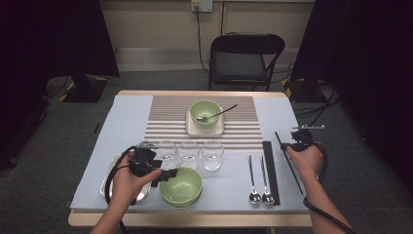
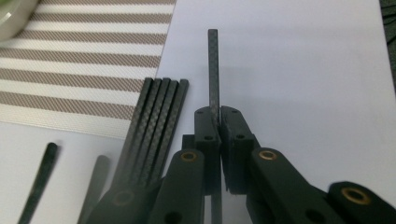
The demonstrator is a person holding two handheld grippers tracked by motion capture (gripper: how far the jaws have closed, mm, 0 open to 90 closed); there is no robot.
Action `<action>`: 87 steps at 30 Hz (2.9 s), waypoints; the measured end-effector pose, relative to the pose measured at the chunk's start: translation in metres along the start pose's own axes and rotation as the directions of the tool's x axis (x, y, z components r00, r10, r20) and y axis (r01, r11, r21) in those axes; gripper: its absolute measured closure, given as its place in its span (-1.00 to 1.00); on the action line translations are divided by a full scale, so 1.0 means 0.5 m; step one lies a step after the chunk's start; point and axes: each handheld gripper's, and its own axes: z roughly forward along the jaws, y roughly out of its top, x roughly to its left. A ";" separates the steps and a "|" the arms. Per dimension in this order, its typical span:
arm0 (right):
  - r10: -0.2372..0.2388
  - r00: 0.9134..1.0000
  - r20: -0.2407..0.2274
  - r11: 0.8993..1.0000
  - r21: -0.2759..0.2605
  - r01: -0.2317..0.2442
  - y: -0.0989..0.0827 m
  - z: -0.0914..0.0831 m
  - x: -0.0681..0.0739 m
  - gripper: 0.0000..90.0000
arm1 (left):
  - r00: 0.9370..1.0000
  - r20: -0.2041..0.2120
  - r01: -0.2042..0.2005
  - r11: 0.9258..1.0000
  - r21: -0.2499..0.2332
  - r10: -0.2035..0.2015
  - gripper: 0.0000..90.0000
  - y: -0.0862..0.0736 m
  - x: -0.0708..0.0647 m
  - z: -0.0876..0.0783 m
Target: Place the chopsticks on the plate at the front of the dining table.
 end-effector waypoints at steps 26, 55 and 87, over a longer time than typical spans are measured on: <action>-0.076 0.996 -0.050 0.993 -0.092 0.071 0.051 -0.045 0.046 0.93 | 1.000 0.018 0.000 1.000 0.023 -0.001 -0.43 0.041 -0.016 -0.002; -0.128 0.986 -0.103 0.985 -0.128 0.115 0.091 -0.072 0.107 0.93 | 0.999 0.042 0.006 1.000 0.019 -0.006 -0.33 0.088 -0.049 0.012; -0.151 0.978 -0.146 0.980 -0.151 0.129 0.118 -0.081 0.156 0.93 | 0.997 0.077 -0.019 0.999 0.044 0.015 -0.27 0.134 -0.093 0.058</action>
